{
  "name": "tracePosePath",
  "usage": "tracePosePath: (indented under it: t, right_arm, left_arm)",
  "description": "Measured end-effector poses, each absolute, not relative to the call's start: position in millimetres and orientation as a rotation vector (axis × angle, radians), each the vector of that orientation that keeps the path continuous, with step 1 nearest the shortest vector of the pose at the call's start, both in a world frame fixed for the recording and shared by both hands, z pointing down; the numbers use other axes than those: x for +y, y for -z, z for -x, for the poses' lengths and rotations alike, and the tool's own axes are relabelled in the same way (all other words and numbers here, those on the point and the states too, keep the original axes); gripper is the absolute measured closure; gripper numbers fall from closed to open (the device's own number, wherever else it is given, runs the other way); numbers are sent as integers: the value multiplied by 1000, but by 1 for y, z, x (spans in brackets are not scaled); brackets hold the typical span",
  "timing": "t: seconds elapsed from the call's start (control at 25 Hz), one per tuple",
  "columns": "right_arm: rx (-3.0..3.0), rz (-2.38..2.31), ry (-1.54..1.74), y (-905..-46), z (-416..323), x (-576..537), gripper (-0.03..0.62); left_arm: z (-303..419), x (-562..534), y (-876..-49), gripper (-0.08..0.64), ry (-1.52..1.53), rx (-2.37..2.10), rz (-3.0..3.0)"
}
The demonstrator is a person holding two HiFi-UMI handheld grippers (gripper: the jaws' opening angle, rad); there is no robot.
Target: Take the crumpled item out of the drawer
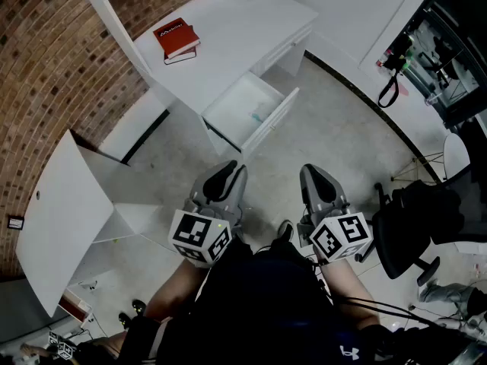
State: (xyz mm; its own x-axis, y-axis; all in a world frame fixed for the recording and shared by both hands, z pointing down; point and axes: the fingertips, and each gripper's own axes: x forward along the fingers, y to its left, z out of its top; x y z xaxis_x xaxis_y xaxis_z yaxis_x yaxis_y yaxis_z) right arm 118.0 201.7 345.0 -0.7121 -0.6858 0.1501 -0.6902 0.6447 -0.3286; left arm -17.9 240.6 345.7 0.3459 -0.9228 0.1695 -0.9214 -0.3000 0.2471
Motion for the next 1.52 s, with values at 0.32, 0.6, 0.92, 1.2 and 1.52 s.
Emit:
tracePosePath:
  t: [0.32, 0.6, 0.92, 1.2, 1.52]
  right_arm:
    - [-2808, -1245, -558, -344, -93, 207, 591]
    - [-2744, -1282, -600, -357, -64, 216, 591]
    - [-2728, -1252, -585, -368, -46, 191, 590]
    - [-2767, -1177, -667, -380, -18, 136, 590]
    - [-2787, -1131, -741, -386, -16, 54, 591]
  left_arm:
    - [45, 244, -348, 479, 32, -1597, -2341]
    - [75, 245, -366, 479, 47, -1549, -2317]
    - [92, 216, -377, 479, 59, -1537, -2296]
    - [108, 171, -383, 479, -24, -1569, -2267]
    - [109, 94, -387, 479, -95, -1597, -2235]
